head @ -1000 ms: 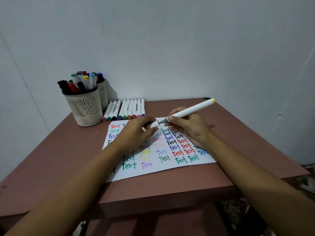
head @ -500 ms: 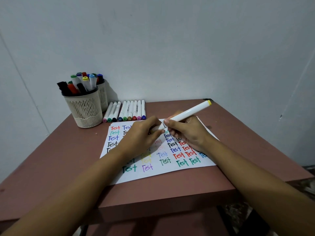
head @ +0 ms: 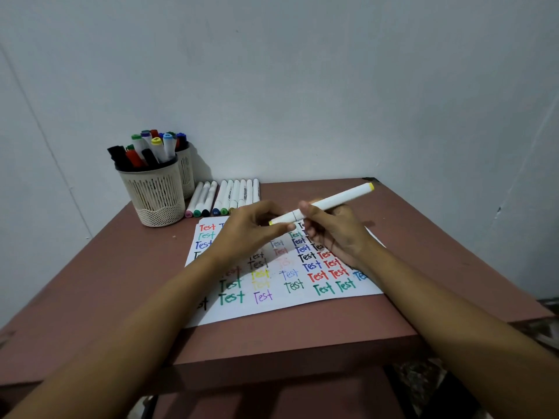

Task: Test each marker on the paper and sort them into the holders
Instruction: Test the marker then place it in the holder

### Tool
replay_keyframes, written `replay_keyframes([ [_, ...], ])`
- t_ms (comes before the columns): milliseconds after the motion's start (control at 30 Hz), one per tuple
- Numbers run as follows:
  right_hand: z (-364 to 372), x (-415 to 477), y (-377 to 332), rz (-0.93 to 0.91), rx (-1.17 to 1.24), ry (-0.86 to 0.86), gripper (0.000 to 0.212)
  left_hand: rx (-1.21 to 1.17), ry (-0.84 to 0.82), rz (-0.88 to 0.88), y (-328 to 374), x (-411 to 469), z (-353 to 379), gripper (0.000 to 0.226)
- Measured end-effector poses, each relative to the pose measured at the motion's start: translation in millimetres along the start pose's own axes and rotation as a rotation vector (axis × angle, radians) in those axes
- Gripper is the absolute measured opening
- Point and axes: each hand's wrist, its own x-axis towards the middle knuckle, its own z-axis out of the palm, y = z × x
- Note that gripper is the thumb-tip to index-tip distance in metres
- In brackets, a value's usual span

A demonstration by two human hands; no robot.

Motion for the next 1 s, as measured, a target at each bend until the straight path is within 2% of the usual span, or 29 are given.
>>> replay_keyframes([
  [100, -4, 0, -5, 0.013, 0.146, 0.083, 0.019, -0.131, 0.017, -0.103, 3, 0, -2, 0.009],
  [167, -7, 0, -6, -0.003, 0.149, 0.166, 0.018, -0.217, 0.088, -0.154, 4, 1, -7, 0.007],
  [267, -8, 0, -2, -0.058, -0.135, 0.291, 0.031, -0.403, 0.165, -0.216, 7, 2, -15, 0.008],
  [367, -11, -1, 2, -0.086, -0.22, 0.413, 0.044, -0.731, 0.279, -0.256, 14, 5, -24, 0.011],
  [400, -14, -3, 3, -0.12, -0.284, 0.455, 0.046, -0.818, 0.333, -0.26, 17, 7, -29, 0.012],
  [467, -16, -5, 6, -0.223, -0.553, 0.459, 0.042, -0.847, 0.435, -0.243, 21, 11, -47, 0.013],
  [533, -15, -5, 14, -0.311, -0.906, 0.349, 0.034, -0.712, 0.48, -0.204, 25, 14, -66, 0.01],
  [600, -16, 0, 23, -0.311, -1.17, 0.212, 0.025, -0.519, 0.497, -0.164, 28, 19, -84, 0.002],
  [667, -19, 5, 29, -0.287, -1.32, 0.079, 0.028, -0.321, 0.551, -0.137, 34, 25, -106, 0.018],
  [733, -18, 5, 28, -0.279, -1.368, 0.041, 0.029, -0.137, 0.605, -0.108, 42, 32, -129, 0.026],
  [833, -16, 2, 26, -0.304, -1.377, 0.063, 0.03, 0.074, 0.683, -0.062, 54, 42, -160, 0.025],
  [1000, -11, 3, 22, -0.318, -1.379, 0.069, 0.029, 0.238, 0.801, -0.021, 64, 55, -198, 0.026],
])
